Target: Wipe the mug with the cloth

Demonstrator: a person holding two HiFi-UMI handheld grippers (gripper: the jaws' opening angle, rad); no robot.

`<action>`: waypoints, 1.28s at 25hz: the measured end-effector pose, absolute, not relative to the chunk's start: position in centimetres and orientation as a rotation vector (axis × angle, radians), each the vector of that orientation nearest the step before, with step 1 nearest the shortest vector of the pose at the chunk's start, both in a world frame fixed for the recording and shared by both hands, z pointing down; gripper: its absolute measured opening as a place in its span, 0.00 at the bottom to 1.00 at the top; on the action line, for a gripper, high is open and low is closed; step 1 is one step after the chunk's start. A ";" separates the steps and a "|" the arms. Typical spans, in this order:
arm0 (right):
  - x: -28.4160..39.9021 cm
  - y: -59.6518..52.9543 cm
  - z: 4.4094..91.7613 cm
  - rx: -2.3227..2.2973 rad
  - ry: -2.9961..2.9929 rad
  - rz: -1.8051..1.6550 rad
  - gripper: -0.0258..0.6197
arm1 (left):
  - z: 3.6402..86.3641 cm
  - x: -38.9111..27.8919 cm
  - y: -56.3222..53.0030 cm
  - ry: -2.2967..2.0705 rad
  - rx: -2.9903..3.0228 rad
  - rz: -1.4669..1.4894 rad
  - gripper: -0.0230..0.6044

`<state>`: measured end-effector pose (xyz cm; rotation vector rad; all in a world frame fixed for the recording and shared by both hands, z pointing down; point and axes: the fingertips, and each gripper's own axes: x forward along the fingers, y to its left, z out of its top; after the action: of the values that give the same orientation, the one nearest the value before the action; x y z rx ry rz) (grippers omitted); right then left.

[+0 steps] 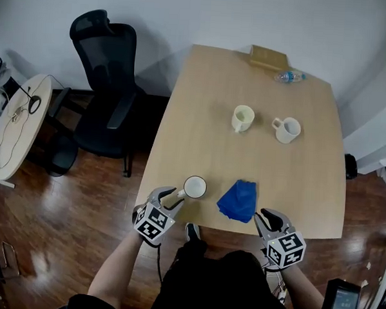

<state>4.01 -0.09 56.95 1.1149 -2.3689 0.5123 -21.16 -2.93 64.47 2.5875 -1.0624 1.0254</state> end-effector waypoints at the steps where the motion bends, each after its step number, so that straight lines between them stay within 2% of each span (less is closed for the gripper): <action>1: 3.7 -0.9 57.6 1.112 -2.352 0.529 0.19 | 64.9 -21.0 -3.2 -1.030 2.593 1.030 0.31; 6: 1.6 -3.0 60.8 1.047 -2.313 0.620 0.27 | 66.2 -20.2 -3.1 -0.943 2.587 1.048 0.28; 10: 0.3 -4.1 62.3 0.973 -2.325 0.638 0.28 | 66.3 -19.9 -3.6 -0.970 2.578 1.072 0.23; 12: -0.1 -4.0 63.1 0.935 -2.318 0.641 0.28 | 66.3 -19.5 -3.3 -0.986 2.564 1.074 0.16; 20: 0.2 -5.4 65.7 0.947 -2.227 0.627 0.28 | 66.1 -17.9 -3.4 -1.133 2.495 1.027 0.15; 21: 0.3 -5.6 65.9 0.966 -2.187 0.619 0.29 | 66.1 -17.7 -3.5 -1.150 2.484 1.013 0.15; 24: -0.1 -5.6 67.5 0.954 -2.095 0.608 0.53 | 65.8 -17.5 -3.6 -1.189 2.458 0.976 0.15; 25: -0.3 -5.7 68.0 0.938 -2.077 0.594 0.58 | 65.7 -17.3 -3.7 -1.193 2.455 0.968 0.15; 29: -1.2 -6.4 69.2 0.862 -2.008 0.451 0.62 | 65.0 -16.5 -4.3 -1.172 2.464 0.933 0.15; 32: -2.1 -6.6 69.6 0.766 -1.973 0.327 0.56 | 64.3 -16.3 -4.7 -1.165 2.473 0.912 0.15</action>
<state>-2.07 -6.56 69.56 0.7664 -1.9731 0.3271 -16.30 -4.74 64.29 2.4729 -1.1652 0.9124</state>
